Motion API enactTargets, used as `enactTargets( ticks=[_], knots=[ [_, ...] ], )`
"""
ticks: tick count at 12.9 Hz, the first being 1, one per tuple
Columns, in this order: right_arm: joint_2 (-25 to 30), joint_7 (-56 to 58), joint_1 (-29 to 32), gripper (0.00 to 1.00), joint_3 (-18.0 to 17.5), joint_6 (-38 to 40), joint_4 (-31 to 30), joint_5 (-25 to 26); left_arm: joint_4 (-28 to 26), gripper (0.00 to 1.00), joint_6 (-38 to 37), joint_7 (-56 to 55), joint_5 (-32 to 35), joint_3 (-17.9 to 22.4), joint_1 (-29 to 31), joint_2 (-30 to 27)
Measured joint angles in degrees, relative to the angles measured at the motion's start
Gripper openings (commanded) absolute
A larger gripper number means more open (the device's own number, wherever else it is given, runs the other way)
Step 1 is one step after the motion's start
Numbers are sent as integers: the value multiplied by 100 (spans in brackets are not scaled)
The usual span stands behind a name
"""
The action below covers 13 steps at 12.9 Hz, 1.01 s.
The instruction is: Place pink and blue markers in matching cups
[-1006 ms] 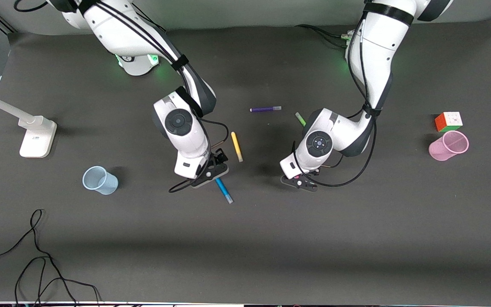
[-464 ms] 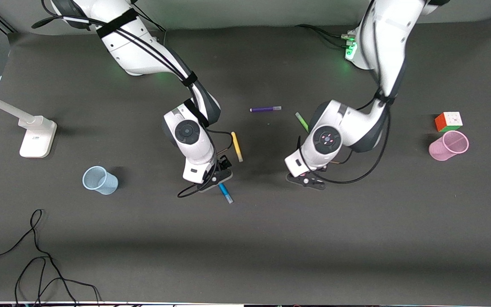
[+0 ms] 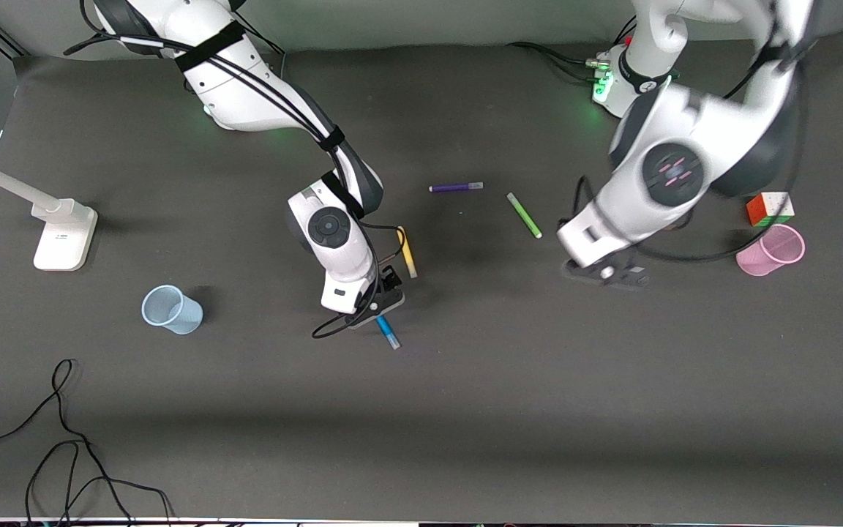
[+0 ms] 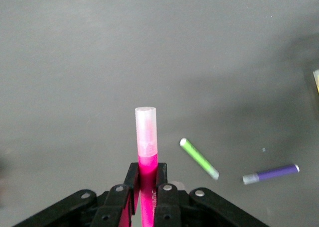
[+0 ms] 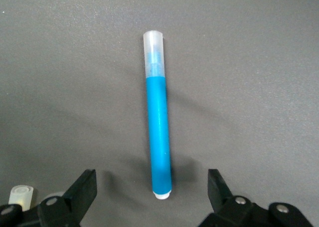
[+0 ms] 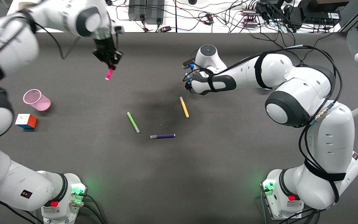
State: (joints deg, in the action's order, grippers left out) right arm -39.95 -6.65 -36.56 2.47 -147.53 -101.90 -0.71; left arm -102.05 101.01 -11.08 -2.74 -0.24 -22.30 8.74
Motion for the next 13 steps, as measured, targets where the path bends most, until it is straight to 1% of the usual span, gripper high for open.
enactTargets(
  ticks=[1,2,3,4,5,6,7,8,9,12,13],
  knots=[
    [-7,0,0,72,0,-1,2,0,14,0,-282,1,1,2,66,-216],
    [-12,0,1,65,1,-2,3,0,52,0,-562,36,22,2,115,-381],
    [-15,0,1,55,1,-2,4,0,90,0,-787,186,104,2,148,-504],
    [-20,0,1,42,1,-2,5,0,117,0,-912,455,221,2,188,-592],
    [-25,0,1,39,1,-4,7,0,134,0,-974,836,290,3,274,-660],
    [-28,0,1,30,2,-6,17,0,136,0,-1029,1352,325,5,427,-715],
    [-31,0,1,19,2,-6,36,0,136,0,-1044,1930,340,10,644,-751],
    [-34,0,1,10,2,-6,55,0,136,0,-1044,2523,348,15,894,-773],
    [-38,0,1,5,2,-6,73,0,136,0,-1044,3137,350,23,1146,-790],
    [-46,0,3,0,5,-6,90,0,136,0,-1007,5218,342,34,1875,-818],
    [-47,0,4,0,6,-6,92,0,129,0,-984,5816,329,37,2125,-818]
  ],
)
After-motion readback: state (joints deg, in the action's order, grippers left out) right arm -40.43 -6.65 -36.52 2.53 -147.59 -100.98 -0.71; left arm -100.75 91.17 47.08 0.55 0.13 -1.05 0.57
